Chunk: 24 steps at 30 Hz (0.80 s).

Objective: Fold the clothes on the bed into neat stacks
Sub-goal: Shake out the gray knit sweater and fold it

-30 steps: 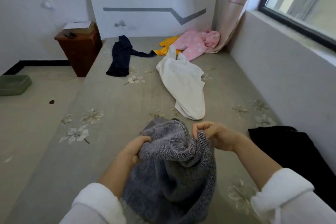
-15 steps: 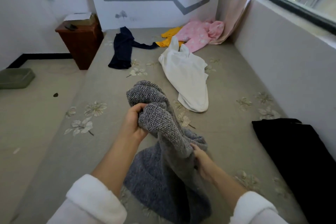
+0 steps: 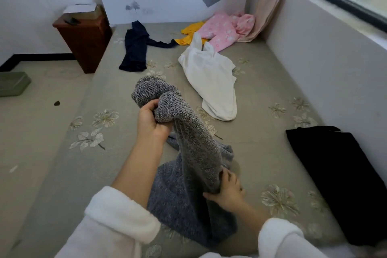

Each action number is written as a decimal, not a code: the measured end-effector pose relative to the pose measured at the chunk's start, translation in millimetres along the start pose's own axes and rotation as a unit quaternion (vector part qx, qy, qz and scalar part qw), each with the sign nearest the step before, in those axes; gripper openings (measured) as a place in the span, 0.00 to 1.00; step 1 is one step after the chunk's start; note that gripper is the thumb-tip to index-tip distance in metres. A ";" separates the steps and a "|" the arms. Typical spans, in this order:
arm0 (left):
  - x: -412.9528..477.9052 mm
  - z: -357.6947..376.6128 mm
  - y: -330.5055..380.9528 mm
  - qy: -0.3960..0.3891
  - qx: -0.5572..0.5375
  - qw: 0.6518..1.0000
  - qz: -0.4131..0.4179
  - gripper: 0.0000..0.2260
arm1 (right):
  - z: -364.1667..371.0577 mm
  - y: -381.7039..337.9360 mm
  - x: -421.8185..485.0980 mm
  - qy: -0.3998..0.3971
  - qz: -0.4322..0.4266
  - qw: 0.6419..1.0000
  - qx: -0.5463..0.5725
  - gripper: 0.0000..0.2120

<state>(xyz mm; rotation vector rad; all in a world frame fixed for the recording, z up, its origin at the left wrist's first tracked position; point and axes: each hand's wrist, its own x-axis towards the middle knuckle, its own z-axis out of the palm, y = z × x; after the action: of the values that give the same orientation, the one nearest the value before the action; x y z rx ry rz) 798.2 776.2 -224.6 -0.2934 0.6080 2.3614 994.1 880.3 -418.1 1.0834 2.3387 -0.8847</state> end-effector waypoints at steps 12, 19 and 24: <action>-35.8 -205.4 37.2 -0.010 0.826 0.389 -0.408 0.12 | -137.5 20.6 15.2 0.032 -0.082 0.852 0.515 0.12; 9.6 -179.6 -16.3 0.084 0.674 0.697 -0.231 0.08 | -139.6 4.9 -12.1 -0.101 -0.161 0.891 0.412 0.13; 45.4 -155.5 -57.3 0.083 0.610 0.738 -0.279 0.23 | -156.2 3.3 -31.1 -0.147 -0.175 0.896 0.382 0.09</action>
<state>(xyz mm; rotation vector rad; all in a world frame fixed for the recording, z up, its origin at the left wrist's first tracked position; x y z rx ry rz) 809.4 762.1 -395.5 -0.0423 1.7057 1.0010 1000.1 974.1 -289.4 0.6895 1.9700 -2.0583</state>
